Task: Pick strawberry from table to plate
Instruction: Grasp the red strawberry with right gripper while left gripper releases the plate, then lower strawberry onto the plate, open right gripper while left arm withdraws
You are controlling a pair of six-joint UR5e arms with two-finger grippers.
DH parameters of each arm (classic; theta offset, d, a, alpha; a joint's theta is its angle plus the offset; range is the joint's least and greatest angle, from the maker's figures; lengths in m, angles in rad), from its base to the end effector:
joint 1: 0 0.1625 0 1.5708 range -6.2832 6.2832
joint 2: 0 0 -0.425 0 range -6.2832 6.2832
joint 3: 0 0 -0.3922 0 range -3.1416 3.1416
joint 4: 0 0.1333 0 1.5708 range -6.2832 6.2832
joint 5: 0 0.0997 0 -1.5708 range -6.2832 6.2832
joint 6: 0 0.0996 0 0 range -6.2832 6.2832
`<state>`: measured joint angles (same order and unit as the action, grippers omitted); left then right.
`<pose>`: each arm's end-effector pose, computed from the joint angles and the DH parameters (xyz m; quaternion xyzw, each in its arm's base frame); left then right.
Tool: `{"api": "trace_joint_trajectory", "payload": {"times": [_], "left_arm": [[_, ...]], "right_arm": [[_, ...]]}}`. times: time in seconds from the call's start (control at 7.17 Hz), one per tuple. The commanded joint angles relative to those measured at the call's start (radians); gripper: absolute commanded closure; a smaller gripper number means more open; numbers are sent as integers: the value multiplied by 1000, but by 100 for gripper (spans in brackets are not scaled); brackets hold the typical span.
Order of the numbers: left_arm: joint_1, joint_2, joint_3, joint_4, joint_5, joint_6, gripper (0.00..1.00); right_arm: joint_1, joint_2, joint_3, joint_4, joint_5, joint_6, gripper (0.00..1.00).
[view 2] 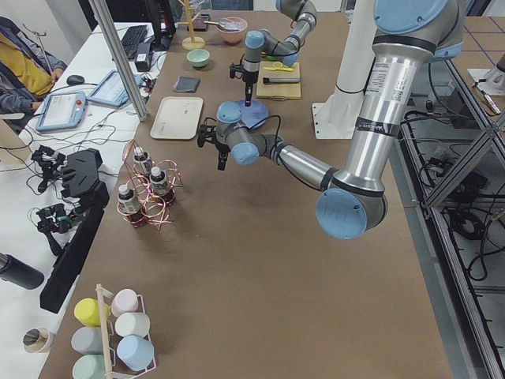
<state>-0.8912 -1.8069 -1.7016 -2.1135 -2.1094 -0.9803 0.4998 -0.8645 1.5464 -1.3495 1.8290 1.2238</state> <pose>0.3095 -0.5139 0.4088 0.1094 0.4738 -0.0141 0.8737 -0.5782 -0.4386 0.2200 0.0722 -0.4421 0.0121 0.8939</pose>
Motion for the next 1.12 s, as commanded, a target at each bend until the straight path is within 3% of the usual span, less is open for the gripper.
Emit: {"api": "trace_joint_trajectory", "payload": {"times": [0.0, 0.14, 0.56, 0.7, 0.98], "left_arm": [[-17, 18, -12, 1, -15, 34, 3], [-17, 20, -15, 3, -15, 35, 3], [-66, 27, -39, 10, -79, 34, 3], [-109, 26, -47, 12, -119, 35, 3], [-211, 53, -65, 12, -199, 45, 3]], "right_arm": [[-30, 25, -42, 0, -43, 22, 82], [-30, 27, -52, 1, -43, 22, 2], [28, 25, -26, 0, -13, 11, 0], [125, 1, 25, -14, 97, 8, 0], [392, -190, 166, -23, 324, -159, 0]]}}
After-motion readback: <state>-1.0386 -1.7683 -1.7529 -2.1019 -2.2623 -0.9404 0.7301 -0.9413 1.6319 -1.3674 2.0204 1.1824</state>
